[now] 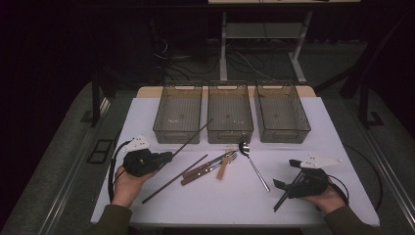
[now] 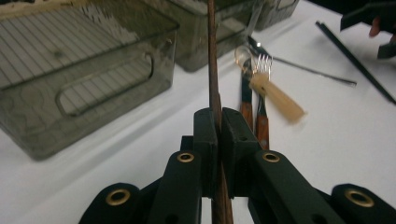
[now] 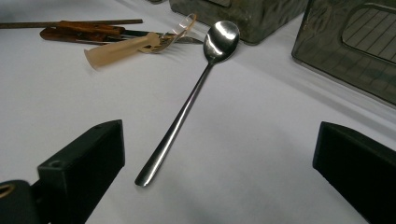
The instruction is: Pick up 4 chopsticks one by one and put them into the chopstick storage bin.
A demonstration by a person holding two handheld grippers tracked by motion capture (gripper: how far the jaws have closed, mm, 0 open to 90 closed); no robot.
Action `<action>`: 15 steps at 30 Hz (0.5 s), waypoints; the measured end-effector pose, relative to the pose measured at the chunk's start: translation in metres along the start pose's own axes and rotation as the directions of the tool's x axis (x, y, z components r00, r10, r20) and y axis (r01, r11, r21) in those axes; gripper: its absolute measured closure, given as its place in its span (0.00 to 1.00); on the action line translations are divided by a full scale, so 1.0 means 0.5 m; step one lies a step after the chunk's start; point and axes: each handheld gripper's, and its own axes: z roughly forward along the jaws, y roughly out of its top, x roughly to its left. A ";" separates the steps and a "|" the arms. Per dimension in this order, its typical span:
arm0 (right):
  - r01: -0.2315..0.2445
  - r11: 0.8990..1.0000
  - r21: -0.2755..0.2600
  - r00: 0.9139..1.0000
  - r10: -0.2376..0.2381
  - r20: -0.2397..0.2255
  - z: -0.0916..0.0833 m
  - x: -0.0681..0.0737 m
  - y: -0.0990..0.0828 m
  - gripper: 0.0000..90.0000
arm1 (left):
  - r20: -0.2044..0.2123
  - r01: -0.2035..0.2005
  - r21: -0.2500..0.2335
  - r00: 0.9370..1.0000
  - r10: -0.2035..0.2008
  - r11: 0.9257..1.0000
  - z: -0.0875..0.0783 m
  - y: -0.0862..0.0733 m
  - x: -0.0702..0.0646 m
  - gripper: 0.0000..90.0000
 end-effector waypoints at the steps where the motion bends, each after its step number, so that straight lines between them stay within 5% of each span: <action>1: -0.001 1.000 0.000 1.000 0.001 0.001 0.000 0.000 0.000 0.03 | 0.000 0.002 -0.006 1.000 -0.002 1.000 0.001 0.003 0.001 0.94; 15: -0.007 1.000 0.003 1.000 0.007 0.006 0.002 -0.002 0.000 0.03 | -0.004 0.008 -0.061 1.000 -0.008 0.998 0.024 0.046 0.028 0.94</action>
